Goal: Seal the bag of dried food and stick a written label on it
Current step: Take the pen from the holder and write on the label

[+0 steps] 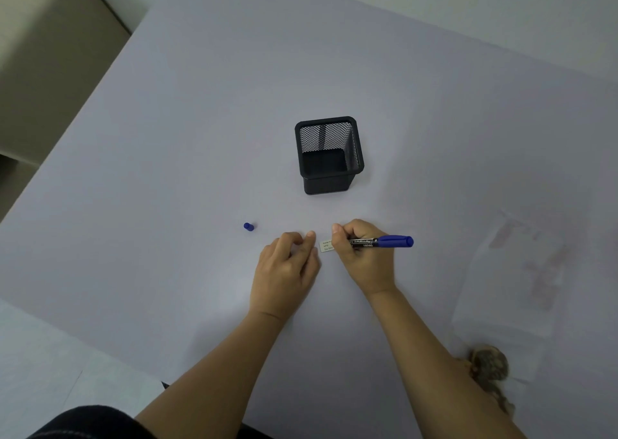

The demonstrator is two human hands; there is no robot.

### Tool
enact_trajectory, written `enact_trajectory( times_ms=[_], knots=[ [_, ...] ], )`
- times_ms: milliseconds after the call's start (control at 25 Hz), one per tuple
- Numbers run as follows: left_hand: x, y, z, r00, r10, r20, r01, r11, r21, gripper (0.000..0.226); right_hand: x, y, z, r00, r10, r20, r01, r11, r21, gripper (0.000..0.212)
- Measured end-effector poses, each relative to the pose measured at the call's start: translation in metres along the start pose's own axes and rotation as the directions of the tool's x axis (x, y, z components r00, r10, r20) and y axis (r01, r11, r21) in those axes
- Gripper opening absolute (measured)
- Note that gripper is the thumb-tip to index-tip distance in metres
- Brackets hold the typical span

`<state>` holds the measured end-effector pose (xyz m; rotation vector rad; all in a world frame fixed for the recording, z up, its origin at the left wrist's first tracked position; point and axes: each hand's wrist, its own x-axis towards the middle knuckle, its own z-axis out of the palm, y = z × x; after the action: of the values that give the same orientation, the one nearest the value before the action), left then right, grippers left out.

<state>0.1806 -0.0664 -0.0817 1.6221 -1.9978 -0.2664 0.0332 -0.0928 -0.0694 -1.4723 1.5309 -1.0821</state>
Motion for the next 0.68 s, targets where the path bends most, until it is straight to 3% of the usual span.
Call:
enact_trajectory(
  times_ms=[680],
  knots=[
    [0.0006,-0.0002,0.0015,1.0,0.014,-0.016,-0.013,1.0,0.01,0.023,0.0015,0.0015,0.0001,0.994,-0.082,-0.078,0.074,0.992,-0.101,0.033]
  ],
)
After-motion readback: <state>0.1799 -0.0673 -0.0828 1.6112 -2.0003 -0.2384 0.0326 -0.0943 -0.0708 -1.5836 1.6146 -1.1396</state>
